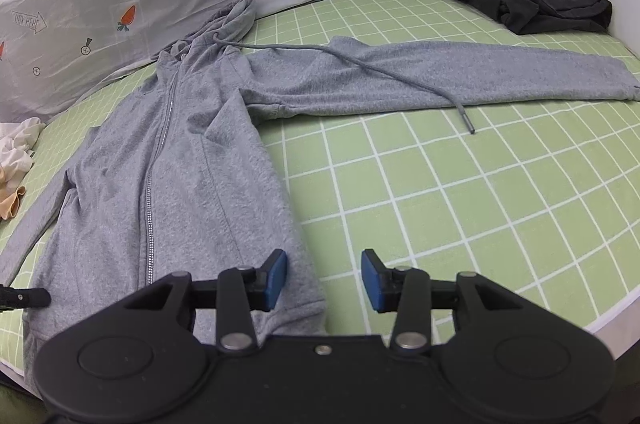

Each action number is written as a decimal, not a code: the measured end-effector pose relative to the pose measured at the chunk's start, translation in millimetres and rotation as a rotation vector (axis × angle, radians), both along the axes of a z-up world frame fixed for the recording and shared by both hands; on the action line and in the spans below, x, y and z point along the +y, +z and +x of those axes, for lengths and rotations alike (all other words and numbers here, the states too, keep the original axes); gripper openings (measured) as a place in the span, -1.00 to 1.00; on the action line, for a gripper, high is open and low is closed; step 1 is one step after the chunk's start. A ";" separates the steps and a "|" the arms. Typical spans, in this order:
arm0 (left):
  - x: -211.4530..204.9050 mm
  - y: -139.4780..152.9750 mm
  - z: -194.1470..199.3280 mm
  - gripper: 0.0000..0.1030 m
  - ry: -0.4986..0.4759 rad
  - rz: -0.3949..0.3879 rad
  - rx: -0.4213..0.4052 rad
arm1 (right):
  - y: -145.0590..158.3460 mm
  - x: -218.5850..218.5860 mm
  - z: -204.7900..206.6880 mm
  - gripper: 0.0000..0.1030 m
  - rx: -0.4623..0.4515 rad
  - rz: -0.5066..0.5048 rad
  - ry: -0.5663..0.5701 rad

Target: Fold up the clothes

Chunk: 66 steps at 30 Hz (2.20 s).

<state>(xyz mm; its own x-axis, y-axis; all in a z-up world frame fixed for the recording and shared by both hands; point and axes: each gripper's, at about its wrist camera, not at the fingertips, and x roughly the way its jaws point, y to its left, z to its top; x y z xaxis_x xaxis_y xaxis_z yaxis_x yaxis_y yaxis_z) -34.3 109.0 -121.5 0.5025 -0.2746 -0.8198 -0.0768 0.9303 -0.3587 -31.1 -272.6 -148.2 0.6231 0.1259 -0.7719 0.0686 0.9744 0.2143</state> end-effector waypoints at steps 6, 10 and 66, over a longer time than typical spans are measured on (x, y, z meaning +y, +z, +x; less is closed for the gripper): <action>72.6 12.7 -19.5 -0.82 0.276 -0.104 -0.042 | 3.3 1.4 5.4 -0.16 -0.019 0.019 -0.011; 96.7 -17.8 -12.5 -0.62 0.387 -0.002 0.053 | -1.0 8.3 8.5 -0.16 0.000 0.033 0.006; 6.0 -28.5 -72.7 -0.91 -0.110 0.198 0.006 | -21.6 8.3 21.9 -0.63 0.066 -0.012 0.056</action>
<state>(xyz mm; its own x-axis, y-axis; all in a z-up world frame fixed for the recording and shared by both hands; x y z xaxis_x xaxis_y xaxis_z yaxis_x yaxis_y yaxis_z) -107.0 115.0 -149.9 0.4730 -0.1609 -0.8662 0.0272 0.9854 -0.1682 -9.2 -264.3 -169.8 0.5627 0.1497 -0.8130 0.0276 0.9795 0.1995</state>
